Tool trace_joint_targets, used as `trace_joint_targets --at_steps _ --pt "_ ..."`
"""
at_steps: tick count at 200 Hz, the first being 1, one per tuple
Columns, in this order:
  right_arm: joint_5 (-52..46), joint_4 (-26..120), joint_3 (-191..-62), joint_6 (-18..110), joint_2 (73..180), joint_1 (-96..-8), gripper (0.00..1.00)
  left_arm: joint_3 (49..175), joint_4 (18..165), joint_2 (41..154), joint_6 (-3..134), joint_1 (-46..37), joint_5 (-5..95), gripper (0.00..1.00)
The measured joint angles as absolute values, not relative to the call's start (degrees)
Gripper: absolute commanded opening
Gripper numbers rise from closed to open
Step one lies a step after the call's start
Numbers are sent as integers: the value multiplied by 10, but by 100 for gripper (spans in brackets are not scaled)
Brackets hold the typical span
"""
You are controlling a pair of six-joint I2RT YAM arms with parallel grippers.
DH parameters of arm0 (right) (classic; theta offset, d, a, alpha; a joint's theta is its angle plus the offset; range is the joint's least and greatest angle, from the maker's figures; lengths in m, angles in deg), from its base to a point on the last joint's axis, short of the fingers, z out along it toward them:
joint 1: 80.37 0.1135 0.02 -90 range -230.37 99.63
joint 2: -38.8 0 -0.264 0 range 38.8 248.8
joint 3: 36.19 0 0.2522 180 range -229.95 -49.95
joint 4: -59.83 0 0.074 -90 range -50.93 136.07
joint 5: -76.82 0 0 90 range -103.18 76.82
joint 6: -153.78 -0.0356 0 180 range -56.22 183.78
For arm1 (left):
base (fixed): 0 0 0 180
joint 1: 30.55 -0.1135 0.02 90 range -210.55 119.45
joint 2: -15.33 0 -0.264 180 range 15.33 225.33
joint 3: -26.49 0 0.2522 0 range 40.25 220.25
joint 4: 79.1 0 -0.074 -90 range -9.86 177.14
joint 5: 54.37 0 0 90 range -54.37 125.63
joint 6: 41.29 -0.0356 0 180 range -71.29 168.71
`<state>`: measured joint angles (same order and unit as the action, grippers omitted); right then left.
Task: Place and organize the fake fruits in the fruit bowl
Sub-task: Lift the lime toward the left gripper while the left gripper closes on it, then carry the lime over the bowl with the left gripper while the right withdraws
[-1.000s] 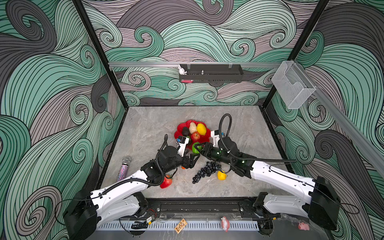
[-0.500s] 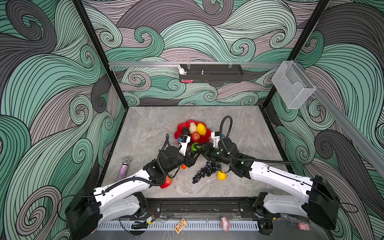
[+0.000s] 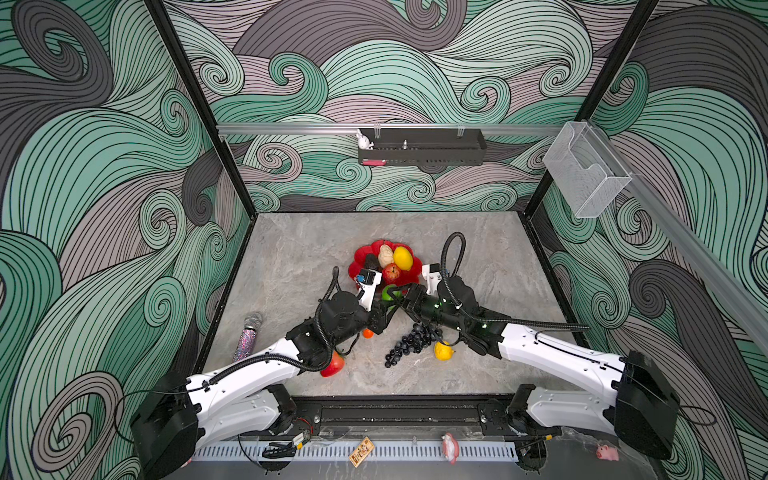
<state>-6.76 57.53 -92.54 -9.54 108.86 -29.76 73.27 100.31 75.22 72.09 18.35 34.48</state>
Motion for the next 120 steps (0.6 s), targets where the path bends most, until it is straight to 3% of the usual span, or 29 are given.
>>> trace_joint_targets --at_steps 31,47,86,120 --pt "-74 548 -922 -86 1078 -300 86 739 981 749 722 184 320 30" --pt "-82 524 -919 -80 1063 -304 92 745 962 747 718 184 303 31" --pt "-110 461 -893 -45 982 -333 94 791 903 764 687 165 275 32" --pt "-140 384 -856 -2 881 -349 94 903 831 862 663 103 290 33"
